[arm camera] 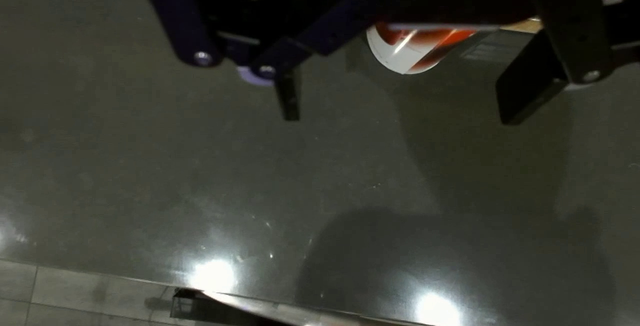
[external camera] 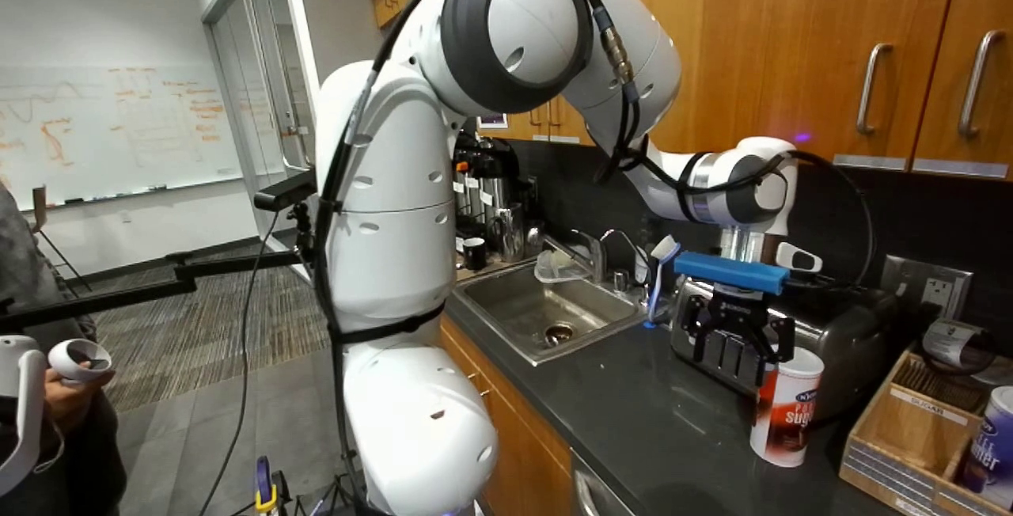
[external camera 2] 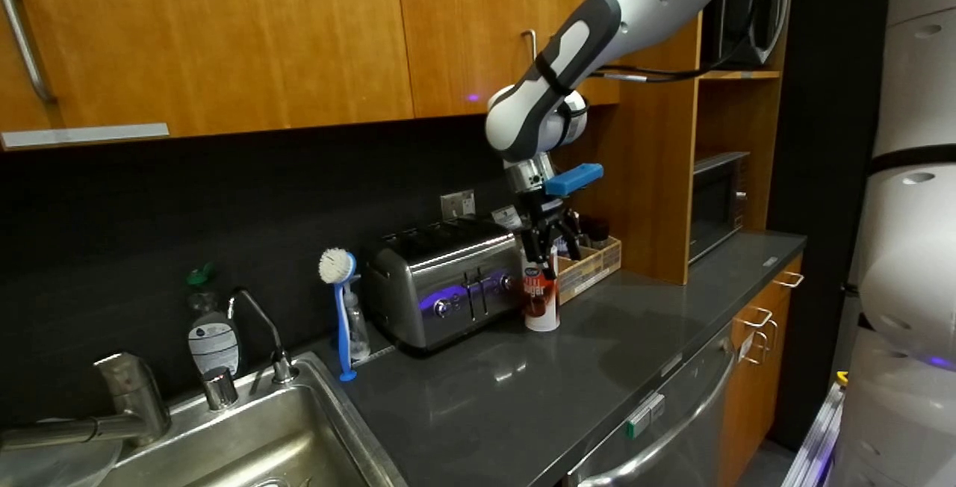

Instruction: Put the white container in the box

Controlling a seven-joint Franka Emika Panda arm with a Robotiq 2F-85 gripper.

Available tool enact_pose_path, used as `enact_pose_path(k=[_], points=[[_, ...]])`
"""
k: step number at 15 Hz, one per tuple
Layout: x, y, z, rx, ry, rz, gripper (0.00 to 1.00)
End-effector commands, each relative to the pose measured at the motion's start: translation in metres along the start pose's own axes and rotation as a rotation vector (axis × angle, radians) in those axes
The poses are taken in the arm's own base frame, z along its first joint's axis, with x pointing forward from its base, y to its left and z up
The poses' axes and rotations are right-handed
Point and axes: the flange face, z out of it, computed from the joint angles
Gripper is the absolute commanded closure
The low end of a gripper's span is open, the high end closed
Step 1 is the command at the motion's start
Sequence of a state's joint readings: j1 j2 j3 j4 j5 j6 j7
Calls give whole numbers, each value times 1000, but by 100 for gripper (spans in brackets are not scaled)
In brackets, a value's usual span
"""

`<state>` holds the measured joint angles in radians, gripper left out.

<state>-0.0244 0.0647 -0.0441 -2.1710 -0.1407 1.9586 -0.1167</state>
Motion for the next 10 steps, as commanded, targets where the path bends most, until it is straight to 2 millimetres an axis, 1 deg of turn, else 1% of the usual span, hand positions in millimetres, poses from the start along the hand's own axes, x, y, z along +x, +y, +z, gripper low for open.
enact_pose_path(k=[1, 7, 8, 10], points=[[4, 5, 0, 3, 20, 30, 0], [5, 15, 6, 3, 45, 71, 0], [6, 16, 5, 8, 67, 87, 0], [9, 17, -8, 43, 164, 121, 0]])
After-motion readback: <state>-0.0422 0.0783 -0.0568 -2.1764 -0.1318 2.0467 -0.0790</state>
